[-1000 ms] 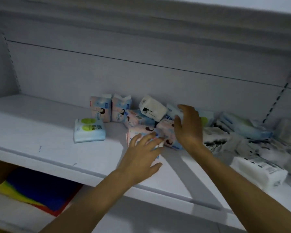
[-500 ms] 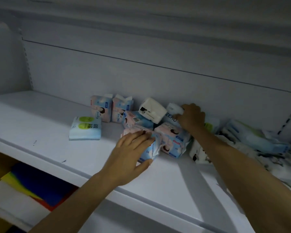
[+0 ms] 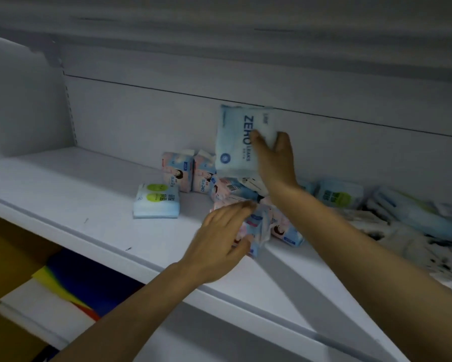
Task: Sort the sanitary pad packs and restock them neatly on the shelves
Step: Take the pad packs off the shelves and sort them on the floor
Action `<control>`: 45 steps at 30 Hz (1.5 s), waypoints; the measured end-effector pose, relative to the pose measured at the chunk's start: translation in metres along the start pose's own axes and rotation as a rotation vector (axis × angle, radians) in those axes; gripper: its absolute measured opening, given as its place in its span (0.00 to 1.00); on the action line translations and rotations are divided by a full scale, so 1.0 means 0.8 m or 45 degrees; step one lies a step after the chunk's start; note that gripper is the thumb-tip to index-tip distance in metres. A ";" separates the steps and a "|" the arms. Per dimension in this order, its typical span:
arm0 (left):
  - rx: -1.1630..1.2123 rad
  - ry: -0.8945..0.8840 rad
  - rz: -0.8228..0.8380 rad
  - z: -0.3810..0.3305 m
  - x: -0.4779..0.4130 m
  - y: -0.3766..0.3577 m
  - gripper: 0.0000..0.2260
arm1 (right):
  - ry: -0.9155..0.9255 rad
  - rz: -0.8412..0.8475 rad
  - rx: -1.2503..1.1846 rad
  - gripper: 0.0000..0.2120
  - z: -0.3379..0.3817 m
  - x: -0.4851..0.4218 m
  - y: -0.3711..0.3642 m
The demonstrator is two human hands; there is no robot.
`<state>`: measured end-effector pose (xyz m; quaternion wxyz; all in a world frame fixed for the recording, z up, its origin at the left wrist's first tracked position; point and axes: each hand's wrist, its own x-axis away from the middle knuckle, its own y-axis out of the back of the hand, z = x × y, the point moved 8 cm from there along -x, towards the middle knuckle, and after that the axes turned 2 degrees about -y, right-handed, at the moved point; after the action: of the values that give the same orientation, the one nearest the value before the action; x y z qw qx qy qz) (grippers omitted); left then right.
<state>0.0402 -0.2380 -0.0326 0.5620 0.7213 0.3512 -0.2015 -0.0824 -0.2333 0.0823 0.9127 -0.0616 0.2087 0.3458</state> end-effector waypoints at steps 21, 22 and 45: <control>-0.210 0.555 -0.195 0.201 0.025 0.087 0.17 | -0.288 -0.143 -0.059 0.12 -0.079 0.076 -0.043; -0.044 0.532 -0.278 0.201 0.026 0.093 0.20 | -0.289 -0.146 0.012 0.11 -0.074 0.075 -0.045; 1.451 1.137 -0.274 -0.097 0.219 0.143 0.34 | -0.400 0.177 -0.268 0.06 0.018 0.337 0.011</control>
<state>0.2340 -0.1285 -0.0539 -0.1202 0.8766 0.4565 -0.0938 0.0985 -0.0597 -0.0183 0.8966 -0.0873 0.0302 0.4332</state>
